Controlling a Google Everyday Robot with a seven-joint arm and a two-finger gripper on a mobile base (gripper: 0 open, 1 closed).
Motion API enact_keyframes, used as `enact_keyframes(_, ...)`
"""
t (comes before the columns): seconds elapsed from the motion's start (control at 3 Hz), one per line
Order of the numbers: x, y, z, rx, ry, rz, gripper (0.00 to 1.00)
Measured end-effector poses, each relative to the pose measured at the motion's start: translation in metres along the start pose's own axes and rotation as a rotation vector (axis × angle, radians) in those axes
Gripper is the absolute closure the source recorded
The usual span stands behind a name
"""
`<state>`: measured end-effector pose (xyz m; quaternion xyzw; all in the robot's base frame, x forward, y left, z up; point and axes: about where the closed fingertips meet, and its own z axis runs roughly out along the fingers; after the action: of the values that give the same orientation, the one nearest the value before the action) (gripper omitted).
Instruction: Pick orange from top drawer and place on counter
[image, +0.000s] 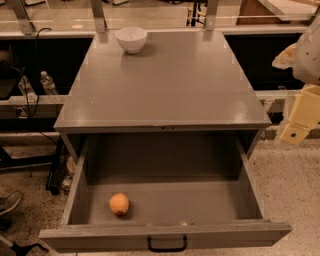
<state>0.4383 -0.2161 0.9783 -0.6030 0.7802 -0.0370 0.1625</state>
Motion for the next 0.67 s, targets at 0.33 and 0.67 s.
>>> enact_keyframes(0.33,-0.003,-0.001,0.001,0.003,-0.013,-0.004,0.0)
enact_keyframes(0.67,-0.022,-0.001,0.016,-0.028,-0.075,-0.033,0.0)
